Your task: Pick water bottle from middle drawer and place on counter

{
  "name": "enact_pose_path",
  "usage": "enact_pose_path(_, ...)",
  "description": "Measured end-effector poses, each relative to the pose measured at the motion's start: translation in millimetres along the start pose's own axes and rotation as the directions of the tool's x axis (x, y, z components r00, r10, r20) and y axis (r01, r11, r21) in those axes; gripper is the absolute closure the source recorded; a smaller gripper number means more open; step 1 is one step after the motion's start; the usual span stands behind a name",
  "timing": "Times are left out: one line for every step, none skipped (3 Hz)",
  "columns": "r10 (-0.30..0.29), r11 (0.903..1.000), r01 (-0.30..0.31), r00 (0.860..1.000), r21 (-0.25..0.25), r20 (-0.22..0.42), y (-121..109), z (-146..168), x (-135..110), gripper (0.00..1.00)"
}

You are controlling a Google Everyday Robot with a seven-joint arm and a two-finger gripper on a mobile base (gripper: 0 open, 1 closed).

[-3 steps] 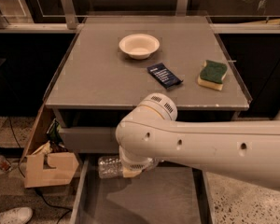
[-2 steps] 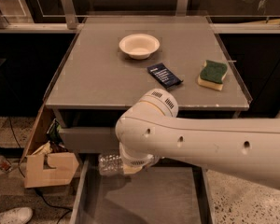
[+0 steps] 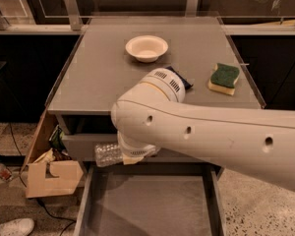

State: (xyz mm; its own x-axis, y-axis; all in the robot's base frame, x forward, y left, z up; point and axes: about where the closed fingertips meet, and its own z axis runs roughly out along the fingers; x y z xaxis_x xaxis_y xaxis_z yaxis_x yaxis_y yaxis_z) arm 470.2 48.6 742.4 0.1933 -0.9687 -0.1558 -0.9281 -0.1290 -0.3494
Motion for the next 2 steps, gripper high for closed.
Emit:
enact_pose_path(0.0,1.0,0.0,1.0,0.001,0.0,0,0,0,1.0)
enact_pose_path(-0.029,0.9989,0.029,1.0,0.038,-0.01,-12,-24,-6,1.0)
